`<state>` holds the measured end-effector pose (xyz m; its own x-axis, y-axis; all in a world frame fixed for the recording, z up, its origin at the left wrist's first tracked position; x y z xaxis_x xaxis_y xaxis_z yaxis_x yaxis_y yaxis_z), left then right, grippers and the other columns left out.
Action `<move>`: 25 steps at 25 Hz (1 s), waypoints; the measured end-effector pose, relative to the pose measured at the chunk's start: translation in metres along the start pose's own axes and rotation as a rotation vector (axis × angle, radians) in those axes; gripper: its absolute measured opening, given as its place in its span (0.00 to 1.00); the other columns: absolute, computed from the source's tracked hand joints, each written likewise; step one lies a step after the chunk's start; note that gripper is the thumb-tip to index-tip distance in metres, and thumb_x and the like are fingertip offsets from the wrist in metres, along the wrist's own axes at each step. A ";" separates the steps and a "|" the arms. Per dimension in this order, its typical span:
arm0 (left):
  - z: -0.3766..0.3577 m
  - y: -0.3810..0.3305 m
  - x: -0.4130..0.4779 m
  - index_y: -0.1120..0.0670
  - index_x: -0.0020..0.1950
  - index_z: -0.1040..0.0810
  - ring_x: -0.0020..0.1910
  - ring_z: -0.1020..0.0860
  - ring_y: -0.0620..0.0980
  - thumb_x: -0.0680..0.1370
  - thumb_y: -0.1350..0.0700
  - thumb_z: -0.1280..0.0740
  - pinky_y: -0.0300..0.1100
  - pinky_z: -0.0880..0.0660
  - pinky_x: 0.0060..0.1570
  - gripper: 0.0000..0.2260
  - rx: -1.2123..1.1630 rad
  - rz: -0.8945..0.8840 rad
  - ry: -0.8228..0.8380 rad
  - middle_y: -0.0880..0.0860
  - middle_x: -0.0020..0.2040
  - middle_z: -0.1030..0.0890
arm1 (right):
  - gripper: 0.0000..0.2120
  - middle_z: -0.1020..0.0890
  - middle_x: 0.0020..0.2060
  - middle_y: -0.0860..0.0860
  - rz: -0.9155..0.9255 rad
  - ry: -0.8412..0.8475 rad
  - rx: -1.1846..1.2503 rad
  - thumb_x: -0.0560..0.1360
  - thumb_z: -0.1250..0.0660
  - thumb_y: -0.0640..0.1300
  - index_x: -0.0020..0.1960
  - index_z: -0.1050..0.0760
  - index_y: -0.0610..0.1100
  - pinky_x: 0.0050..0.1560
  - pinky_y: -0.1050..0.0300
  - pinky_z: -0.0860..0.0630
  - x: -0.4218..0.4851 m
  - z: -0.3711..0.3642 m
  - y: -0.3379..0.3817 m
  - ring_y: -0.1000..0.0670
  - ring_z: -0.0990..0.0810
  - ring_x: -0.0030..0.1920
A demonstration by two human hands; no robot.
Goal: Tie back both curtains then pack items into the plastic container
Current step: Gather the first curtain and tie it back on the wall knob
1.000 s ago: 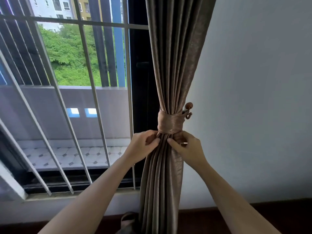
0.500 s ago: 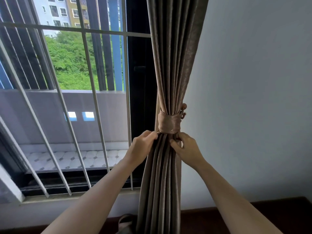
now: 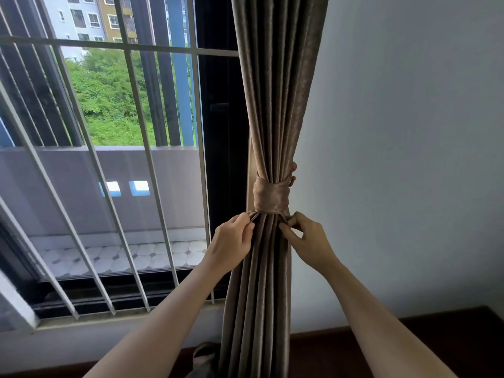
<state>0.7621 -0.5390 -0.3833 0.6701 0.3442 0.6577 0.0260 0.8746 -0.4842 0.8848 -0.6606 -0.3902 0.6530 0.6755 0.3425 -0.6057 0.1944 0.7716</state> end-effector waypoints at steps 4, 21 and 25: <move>-0.004 0.001 -0.001 0.59 0.38 0.33 0.23 0.35 0.45 0.79 0.61 0.38 0.41 0.33 0.22 0.10 0.038 0.042 -0.050 0.48 0.29 0.32 | 0.06 0.17 0.46 0.52 0.029 -0.080 -0.061 0.76 0.34 0.45 0.40 0.28 0.51 0.51 0.58 0.25 0.001 0.012 -0.003 0.52 0.19 0.51; -0.022 0.035 0.014 0.58 0.52 0.26 0.33 0.23 0.48 0.78 0.56 0.38 0.42 0.26 0.35 0.06 0.054 0.214 0.255 0.51 0.37 0.22 | 0.20 0.21 0.59 0.46 -0.012 0.151 -0.090 0.80 0.44 0.46 0.72 0.37 0.46 0.59 0.54 0.27 0.019 -0.037 -0.009 0.46 0.22 0.59; -0.051 0.036 -0.009 0.59 0.68 0.32 0.42 0.19 0.56 0.82 0.59 0.45 0.46 0.22 0.44 0.15 0.209 0.258 0.335 0.57 0.45 0.18 | 0.13 0.18 0.45 0.41 0.016 0.114 -0.271 0.81 0.46 0.43 0.59 0.28 0.38 0.42 0.56 0.29 0.019 -0.051 -0.010 0.41 0.19 0.44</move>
<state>0.7947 -0.5282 -0.4354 0.8383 0.4600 0.2926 -0.2992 0.8368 -0.4584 0.8806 -0.6135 -0.4189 0.5965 0.7523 0.2796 -0.7250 0.3556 0.5898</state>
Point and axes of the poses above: each hand's wrist, its own x-axis towards the middle knuckle, its own z-axis out of the back of the hand, y = z × x, the point moved 8 cm from there along x, towards the middle knuckle
